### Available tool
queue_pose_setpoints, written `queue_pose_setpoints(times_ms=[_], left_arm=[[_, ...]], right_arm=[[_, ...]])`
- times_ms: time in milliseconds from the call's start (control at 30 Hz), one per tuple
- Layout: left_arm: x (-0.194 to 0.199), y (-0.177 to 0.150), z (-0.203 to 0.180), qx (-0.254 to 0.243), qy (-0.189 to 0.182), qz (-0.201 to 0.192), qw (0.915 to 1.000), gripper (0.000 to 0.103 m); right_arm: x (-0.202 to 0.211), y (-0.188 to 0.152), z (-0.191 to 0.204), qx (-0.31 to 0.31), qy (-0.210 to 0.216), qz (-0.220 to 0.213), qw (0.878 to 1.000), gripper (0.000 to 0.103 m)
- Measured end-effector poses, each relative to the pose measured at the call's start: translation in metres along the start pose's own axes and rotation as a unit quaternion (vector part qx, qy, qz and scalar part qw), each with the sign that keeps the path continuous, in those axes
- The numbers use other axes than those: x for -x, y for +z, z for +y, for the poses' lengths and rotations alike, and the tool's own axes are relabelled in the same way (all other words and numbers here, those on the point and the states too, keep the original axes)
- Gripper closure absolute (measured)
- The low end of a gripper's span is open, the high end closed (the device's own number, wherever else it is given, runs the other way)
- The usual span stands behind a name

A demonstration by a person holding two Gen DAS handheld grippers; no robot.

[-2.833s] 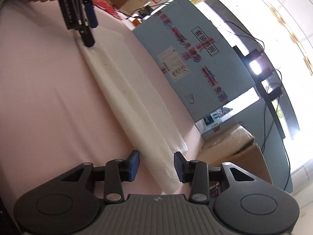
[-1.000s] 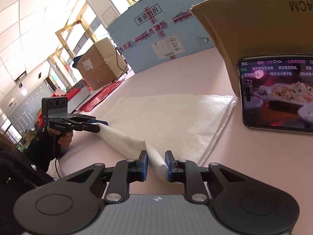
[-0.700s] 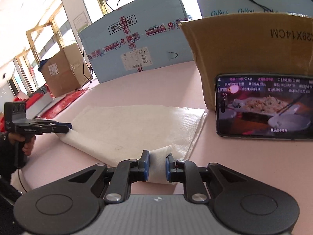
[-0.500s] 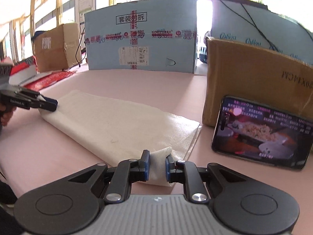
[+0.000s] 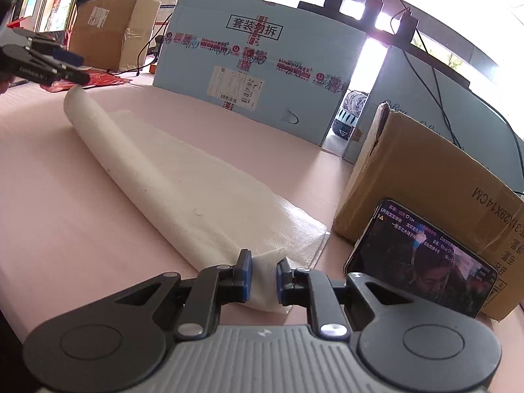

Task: Fold shopping bag
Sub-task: 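Roll the bag edge over lengthwise with both grippers and release, then grasp the rolled bag with the left gripper while the right gripper grasps its other end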

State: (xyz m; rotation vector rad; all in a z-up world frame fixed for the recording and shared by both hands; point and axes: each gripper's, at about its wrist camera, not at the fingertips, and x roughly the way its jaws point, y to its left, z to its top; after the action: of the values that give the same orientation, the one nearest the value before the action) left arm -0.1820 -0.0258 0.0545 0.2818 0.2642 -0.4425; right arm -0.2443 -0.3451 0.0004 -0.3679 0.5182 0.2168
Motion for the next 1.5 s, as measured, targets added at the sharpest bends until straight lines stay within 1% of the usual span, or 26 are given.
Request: queue_pose_setpoints(times_ms=[33, 67, 100, 167, 233, 333, 400, 467, 567, 633, 667, 733, 800, 867, 933, 1000, 1067, 1100, 1167, 1233, 1300, 1333, 1367, 1400, 1433, 1500], left_arm=[[0.001, 0.002, -0.009, -0.005, -0.027, -0.005, 0.9996, 0.060], [-0.002, 0.003, -0.018, -0.010, -0.054, -0.005, 0.9984, 0.075], [-0.008, 0.003, -0.030, -0.015, -0.088, -0.001, 0.9960, 0.081], [-0.022, 0.001, -0.046, -0.030, -0.120, 0.013, 0.9922, 0.089], [-0.037, -0.002, -0.056, -0.046, -0.129, 0.042, 0.9897, 0.089], [-0.056, -0.017, -0.063, -0.081, -0.125, 0.106, 0.9833, 0.088], [-0.055, -0.022, -0.062, -0.081, -0.126, 0.107, 0.9830, 0.088], [-0.053, -0.025, -0.062, -0.080, -0.126, 0.106, 0.9831, 0.087], [-0.054, -0.027, -0.063, -0.080, -0.127, 0.104, 0.9832, 0.087], [-0.053, -0.027, -0.061, -0.077, -0.128, 0.104, 0.9833, 0.087], [-0.053, -0.027, -0.060, -0.076, -0.128, 0.104, 0.9834, 0.087], [-0.052, -0.027, -0.060, -0.076, -0.129, 0.103, 0.9834, 0.087], [-0.053, -0.026, -0.060, -0.076, -0.128, 0.103, 0.9834, 0.087], [-0.053, -0.026, -0.060, -0.074, -0.129, 0.103, 0.9834, 0.087], [-0.053, -0.026, -0.059, -0.072, -0.130, 0.104, 0.9834, 0.087], [-0.053, -0.026, -0.059, -0.070, -0.131, 0.104, 0.9834, 0.087], [-0.053, -0.026, -0.059, -0.067, -0.133, 0.104, 0.9834, 0.087], [-0.053, -0.026, -0.058, -0.065, -0.134, 0.105, 0.9833, 0.087], [-0.054, -0.026, -0.056, -0.057, -0.139, 0.106, 0.9829, 0.087], [-0.056, -0.026, -0.052, -0.046, -0.145, 0.109, 0.9823, 0.087], [-0.057, -0.025, -0.050, -0.038, -0.150, 0.110, 0.9818, 0.087], [-0.057, -0.026, -0.049, -0.034, -0.152, 0.111, 0.9815, 0.087], [-0.058, -0.026, -0.048, -0.030, -0.154, 0.112, 0.9812, 0.087], [-0.058, -0.026, -0.046, -0.024, -0.157, 0.113, 0.9808, 0.087], [-0.059, -0.026, -0.044, -0.019, -0.160, 0.114, 0.9803, 0.087], [-0.060, -0.026, -0.042, -0.010, -0.165, 0.115, 0.9795, 0.087]], right_arm=[[0.000, 0.000, 0.000, 0.000, -0.001, -0.001, 1.000, 0.086], [0.000, 0.000, 0.001, 0.000, -0.002, -0.001, 1.000, 0.086], [-0.001, 0.001, 0.001, 0.000, -0.002, -0.001, 1.000, 0.086], [-0.001, 0.002, 0.001, 0.002, -0.004, -0.001, 1.000, 0.086], [-0.001, 0.002, 0.002, 0.003, -0.006, -0.002, 1.000, 0.086], [0.001, 0.001, -0.002, -0.004, -0.003, -0.001, 1.000, 0.086], [0.005, 0.000, -0.008, -0.014, -0.008, 0.002, 1.000, 0.081], [0.008, -0.002, -0.012, -0.019, -0.023, 0.008, 1.000, 0.079], [0.018, -0.005, -0.019, -0.019, -0.091, 0.023, 0.995, 0.079], [0.033, -0.004, -0.027, -0.042, -0.119, 0.005, 0.992, 0.079], [0.040, -0.002, -0.027, -0.046, -0.126, -0.009, 0.991, 0.075], [0.054, 0.005, -0.020, -0.021, -0.133, -0.046, 0.990, 0.069], [0.059, 0.010, -0.005, 0.032, -0.110, -0.067, 0.991, 0.062], [0.057, 0.012, 0.012, 0.086, -0.066, -0.075, 0.991, 0.060], [0.044, 0.014, 0.033, 0.142, -0.008, -0.065, 0.988, 0.060], [0.031, 0.015, 0.049, 0.194, 0.014, -0.049, 0.980, 0.060], [0.017, 0.012, 0.066, 0.276, 0.009, -0.027, 0.961, 0.060], [0.013, 0.011, 0.071, 0.305, 0.003, -0.019, 0.952, 0.060], [0.009, 0.010, 0.079, 0.357, -0.005, -0.019, 0.934, 0.060], [0.002, 0.009, 0.091, 0.437, -0.021, -0.017, 0.899, 0.060], [-0.003, 0.004, 0.102, 0.501, -0.024, -0.019, 0.865, 0.071], [-0.008, 0.000, 0.110, 0.544, -0.026, -0.019, 0.838, 0.073], [-0.012, -0.003, 0.115, 0.565, -0.031, -0.021, 0.824, 0.078], [-0.017, -0.008, 0.121, 0.600, -0.039, -0.026, 0.798, 0.083], [-0.021, -0.011, 0.125, 0.626, -0.046, -0.028, 0.778, 0.084], [-0.029, -0.015, 0.130, 0.650, -0.057, -0.031, 0.757, 0.087]])
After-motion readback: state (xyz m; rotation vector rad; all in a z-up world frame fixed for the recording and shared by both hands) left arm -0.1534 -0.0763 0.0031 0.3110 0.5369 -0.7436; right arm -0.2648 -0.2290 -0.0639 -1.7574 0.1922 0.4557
